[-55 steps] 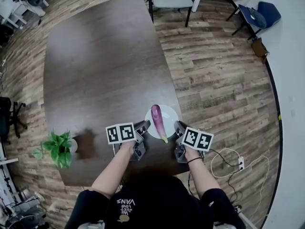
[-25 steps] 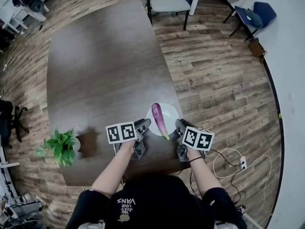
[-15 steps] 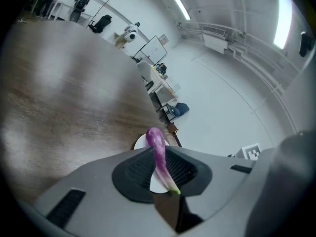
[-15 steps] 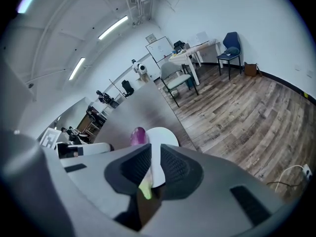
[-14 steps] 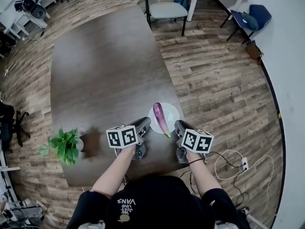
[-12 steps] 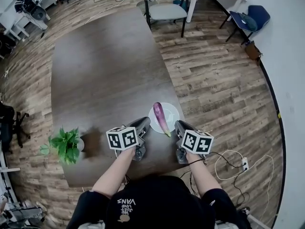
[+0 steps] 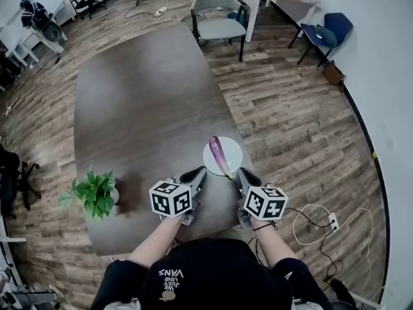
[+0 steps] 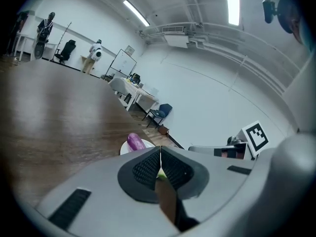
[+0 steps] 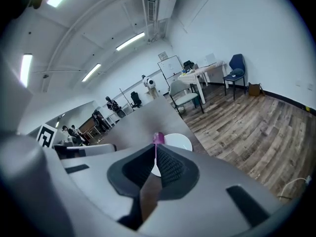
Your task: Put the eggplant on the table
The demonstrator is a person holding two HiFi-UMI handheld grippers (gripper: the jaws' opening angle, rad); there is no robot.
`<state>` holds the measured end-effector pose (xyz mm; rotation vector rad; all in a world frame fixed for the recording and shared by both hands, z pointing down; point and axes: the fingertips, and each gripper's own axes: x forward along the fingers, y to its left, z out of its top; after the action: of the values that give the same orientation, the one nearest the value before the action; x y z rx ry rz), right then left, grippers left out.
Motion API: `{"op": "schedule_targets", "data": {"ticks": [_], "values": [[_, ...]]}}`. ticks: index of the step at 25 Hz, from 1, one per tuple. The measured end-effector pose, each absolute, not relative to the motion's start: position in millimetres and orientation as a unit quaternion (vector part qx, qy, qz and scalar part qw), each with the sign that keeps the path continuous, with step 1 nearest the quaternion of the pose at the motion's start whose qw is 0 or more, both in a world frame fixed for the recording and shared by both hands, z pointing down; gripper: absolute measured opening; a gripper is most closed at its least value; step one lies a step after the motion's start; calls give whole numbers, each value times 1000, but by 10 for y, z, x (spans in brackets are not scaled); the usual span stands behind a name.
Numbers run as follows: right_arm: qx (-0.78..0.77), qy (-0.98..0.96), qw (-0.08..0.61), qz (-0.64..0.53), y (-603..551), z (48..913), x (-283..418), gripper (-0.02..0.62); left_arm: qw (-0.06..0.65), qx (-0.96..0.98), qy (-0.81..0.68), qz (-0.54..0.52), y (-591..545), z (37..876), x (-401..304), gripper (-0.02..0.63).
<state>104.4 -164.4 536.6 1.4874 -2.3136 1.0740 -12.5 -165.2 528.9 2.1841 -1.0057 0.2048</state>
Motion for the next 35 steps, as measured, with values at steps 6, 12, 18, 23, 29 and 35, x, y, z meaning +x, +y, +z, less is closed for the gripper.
{"op": "schedule_targets", "data": {"ticks": [6, 12, 18, 23, 29, 35], "values": [[509, -794, 105, 315, -1320, 5263, 974, 19, 313, 864, -382, 102, -1350, 5172, -149, 12], [514, -796, 103, 302, -1071, 5193, 900, 18, 306, 869, -378, 90, -1102, 5085, -235, 11], [516, -801, 100, 288, -883, 5142, 801, 18, 298, 872, -379, 86, -934, 5064, -378, 11], [518, -801, 101, 282, -753, 5132, 731, 18, 292, 876, -374, 86, -824, 5057, -464, 11], [524, -799, 99, 279, -648, 5144, 704, 18, 290, 880, -367, 86, -731, 5071, -461, 11], [538, -793, 106, 267, -629, 5144, 727, 18, 281, 883, -365, 92, -737, 5072, -445, 11]]}}
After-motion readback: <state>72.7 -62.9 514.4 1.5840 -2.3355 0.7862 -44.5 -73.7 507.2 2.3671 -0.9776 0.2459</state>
